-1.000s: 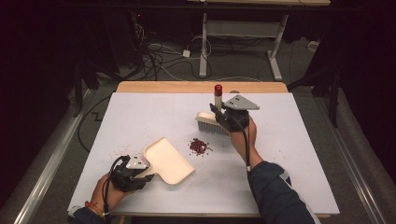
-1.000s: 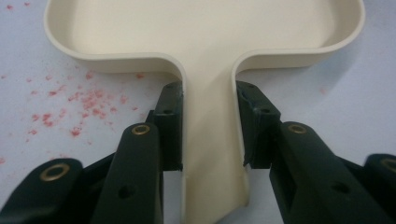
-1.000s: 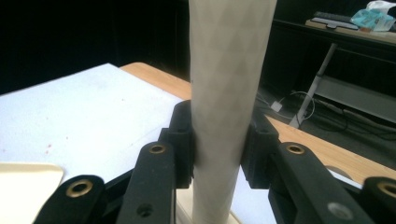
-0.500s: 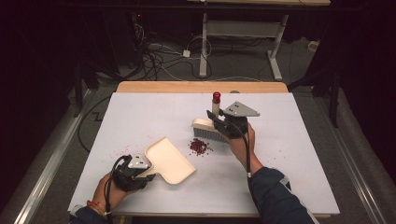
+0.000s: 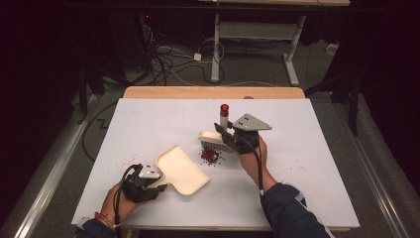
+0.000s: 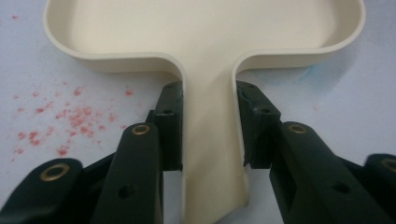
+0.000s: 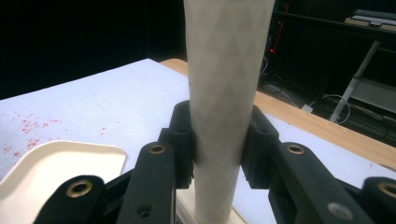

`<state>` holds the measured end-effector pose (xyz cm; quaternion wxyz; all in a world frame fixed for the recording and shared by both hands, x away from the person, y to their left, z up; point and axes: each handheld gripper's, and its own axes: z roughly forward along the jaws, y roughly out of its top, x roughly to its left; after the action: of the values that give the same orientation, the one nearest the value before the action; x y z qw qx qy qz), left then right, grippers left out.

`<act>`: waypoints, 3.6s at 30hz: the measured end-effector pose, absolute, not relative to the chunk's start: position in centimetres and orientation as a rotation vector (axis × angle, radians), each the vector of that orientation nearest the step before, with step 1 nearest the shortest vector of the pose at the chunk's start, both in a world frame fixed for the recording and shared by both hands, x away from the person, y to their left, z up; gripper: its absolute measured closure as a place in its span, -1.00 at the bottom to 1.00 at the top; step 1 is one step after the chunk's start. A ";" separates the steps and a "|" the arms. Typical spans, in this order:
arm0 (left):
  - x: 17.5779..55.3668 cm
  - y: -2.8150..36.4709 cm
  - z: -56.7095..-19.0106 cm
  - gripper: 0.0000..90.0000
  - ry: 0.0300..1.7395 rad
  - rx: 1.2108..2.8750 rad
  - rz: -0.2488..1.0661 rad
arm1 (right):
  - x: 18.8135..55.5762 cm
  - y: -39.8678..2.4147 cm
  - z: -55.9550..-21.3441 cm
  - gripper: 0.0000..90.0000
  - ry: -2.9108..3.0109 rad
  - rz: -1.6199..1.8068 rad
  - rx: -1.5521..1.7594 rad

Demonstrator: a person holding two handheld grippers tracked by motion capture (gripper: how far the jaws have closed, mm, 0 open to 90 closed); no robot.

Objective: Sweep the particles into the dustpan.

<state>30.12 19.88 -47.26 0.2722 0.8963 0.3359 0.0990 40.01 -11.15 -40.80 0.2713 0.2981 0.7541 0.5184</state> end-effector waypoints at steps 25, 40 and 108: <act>30.8 17.2 -47.4 0.41 0.957 2.409 0.256 | 36.5 -8.6 -41.1 0.55 2.058 1.353 0.784; 31.6 15.6 -47.6 0.41 0.982 2.415 0.251 | 34.3 -7.4 -41.1 0.54 2.075 1.384 0.781; 29.4 15.6 -47.2 0.40 0.803 2.512 0.224 | 31.9 -17.2 -40.0 0.56 2.056 1.280 0.777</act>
<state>29.38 15.56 -47.24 0.2450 0.9201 0.2942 0.0820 31.94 -17.18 -39.97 0.2948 0.2920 0.7724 0.4809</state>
